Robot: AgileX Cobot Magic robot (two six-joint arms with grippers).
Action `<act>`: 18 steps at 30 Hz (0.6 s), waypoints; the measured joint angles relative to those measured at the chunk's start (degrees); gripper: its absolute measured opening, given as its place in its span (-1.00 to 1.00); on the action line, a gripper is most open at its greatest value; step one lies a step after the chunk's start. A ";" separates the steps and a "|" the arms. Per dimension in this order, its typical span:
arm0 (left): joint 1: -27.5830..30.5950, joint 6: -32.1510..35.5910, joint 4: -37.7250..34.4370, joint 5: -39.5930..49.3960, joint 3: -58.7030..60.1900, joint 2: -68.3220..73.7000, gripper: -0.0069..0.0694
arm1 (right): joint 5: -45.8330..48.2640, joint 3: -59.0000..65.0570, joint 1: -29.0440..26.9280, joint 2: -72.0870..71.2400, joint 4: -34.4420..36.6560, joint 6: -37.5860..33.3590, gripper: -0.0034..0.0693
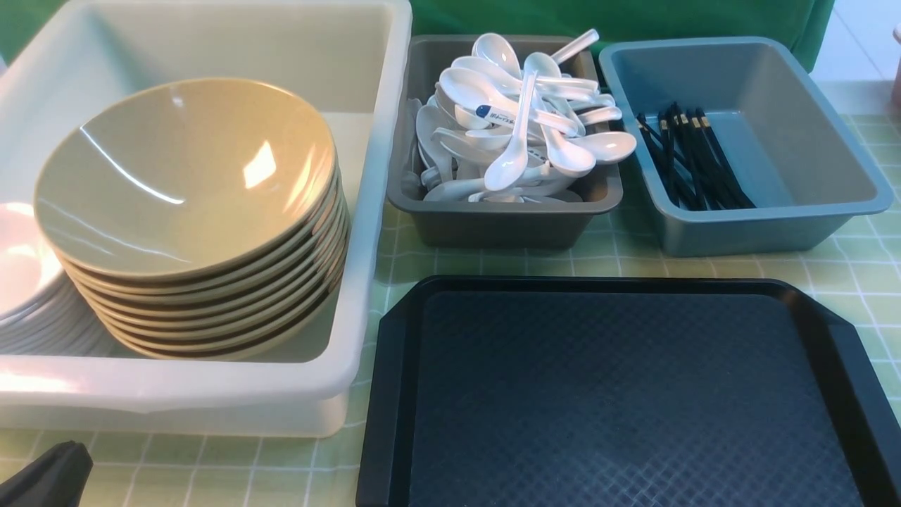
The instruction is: On green table put chopsticks spoon bowls plates into blue grey white boxes.
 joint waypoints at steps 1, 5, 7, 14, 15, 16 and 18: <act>0.00 0.00 0.00 -0.20 0.00 0.00 -0.82 | 0.00 0.00 0.00 0.00 0.00 0.00 -0.26; 0.00 0.00 0.05 -0.32 0.00 0.00 -0.82 | 0.00 0.00 0.00 0.00 0.00 0.00 -0.26; 0.00 0.00 0.05 -0.36 0.00 0.00 -0.82 | 0.00 0.00 0.00 0.00 0.00 0.00 -0.26; 0.00 0.00 0.05 -0.36 0.00 0.00 -0.82 | 0.00 0.00 0.00 0.00 0.00 0.00 -0.26; 0.00 0.00 0.05 -0.36 0.00 0.00 -0.82 | 0.00 0.00 0.00 0.00 0.00 0.00 -0.26; 0.00 0.00 0.05 -0.36 0.00 0.00 -0.82 | 0.00 0.00 0.00 0.00 0.00 0.00 -0.26; 0.00 0.00 0.05 -0.36 0.00 0.00 -0.82 | 0.00 0.00 0.00 0.00 0.00 0.00 -0.26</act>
